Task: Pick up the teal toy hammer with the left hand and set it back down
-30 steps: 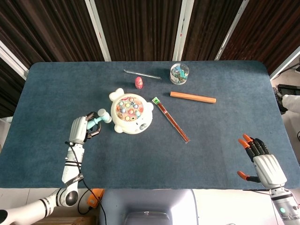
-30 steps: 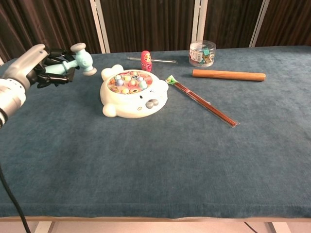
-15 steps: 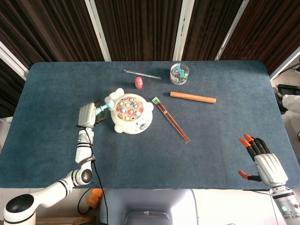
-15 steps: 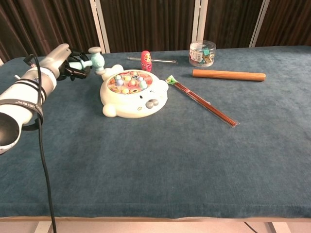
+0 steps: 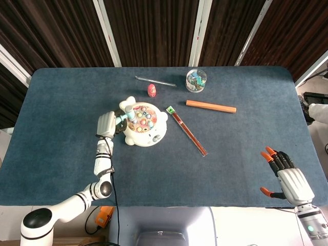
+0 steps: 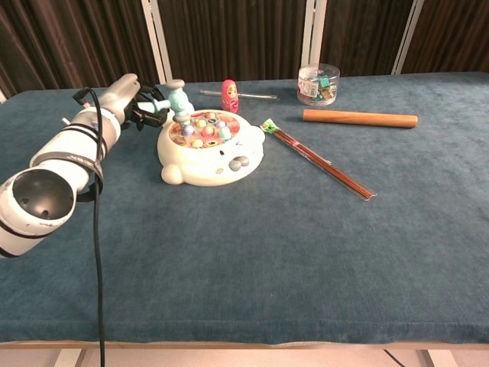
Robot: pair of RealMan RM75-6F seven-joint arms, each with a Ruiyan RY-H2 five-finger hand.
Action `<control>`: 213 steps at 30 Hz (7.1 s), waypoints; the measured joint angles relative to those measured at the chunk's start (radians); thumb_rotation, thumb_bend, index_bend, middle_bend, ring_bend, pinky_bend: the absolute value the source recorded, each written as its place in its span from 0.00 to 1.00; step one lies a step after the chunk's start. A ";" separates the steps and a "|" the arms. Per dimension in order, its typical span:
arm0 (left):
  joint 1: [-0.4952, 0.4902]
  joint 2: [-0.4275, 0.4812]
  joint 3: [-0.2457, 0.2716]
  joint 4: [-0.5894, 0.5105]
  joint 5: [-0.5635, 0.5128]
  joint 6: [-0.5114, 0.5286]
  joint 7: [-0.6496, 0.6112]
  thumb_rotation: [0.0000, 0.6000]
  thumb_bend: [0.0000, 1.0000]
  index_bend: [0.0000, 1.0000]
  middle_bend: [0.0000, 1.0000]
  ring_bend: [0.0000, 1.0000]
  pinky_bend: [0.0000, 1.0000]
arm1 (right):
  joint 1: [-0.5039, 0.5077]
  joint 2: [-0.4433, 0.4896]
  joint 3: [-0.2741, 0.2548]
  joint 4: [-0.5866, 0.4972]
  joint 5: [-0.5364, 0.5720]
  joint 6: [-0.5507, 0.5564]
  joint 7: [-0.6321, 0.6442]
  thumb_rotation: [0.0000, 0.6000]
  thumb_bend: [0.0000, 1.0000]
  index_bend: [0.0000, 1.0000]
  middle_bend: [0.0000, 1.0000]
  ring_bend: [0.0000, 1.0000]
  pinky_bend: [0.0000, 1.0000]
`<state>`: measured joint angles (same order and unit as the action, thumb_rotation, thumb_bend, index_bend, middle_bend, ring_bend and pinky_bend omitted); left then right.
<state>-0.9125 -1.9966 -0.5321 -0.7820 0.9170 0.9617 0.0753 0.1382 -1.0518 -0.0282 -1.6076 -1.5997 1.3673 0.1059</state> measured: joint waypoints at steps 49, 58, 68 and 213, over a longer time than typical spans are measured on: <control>-0.053 -0.032 -0.017 -0.055 -0.124 -0.068 0.108 1.00 0.91 0.78 0.91 1.00 1.00 | -0.016 0.025 -0.016 0.023 -0.049 0.054 0.077 1.00 0.27 0.00 0.00 0.00 0.00; -0.049 -0.013 -0.025 -0.097 -0.132 -0.060 0.105 1.00 0.91 0.79 0.91 1.00 1.00 | -0.017 0.023 -0.015 0.025 -0.049 0.055 0.077 1.00 0.27 0.00 0.00 0.00 0.00; 0.059 0.135 0.013 -0.442 -0.116 -0.002 0.103 1.00 0.91 0.78 0.91 1.00 1.00 | -0.013 0.016 -0.020 0.019 -0.054 0.044 0.053 1.00 0.27 0.00 0.00 0.00 0.00; 0.299 0.235 0.304 -0.284 0.036 0.024 0.253 0.85 0.37 0.14 0.00 0.00 0.00 | 0.013 0.014 -0.052 -0.009 -0.077 -0.003 0.006 1.00 0.27 0.00 0.00 0.00 0.00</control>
<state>-0.6139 -1.7619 -0.2277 -1.0664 0.9529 0.9857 0.3283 0.1511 -1.0377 -0.0802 -1.6165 -1.6768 1.3645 0.1119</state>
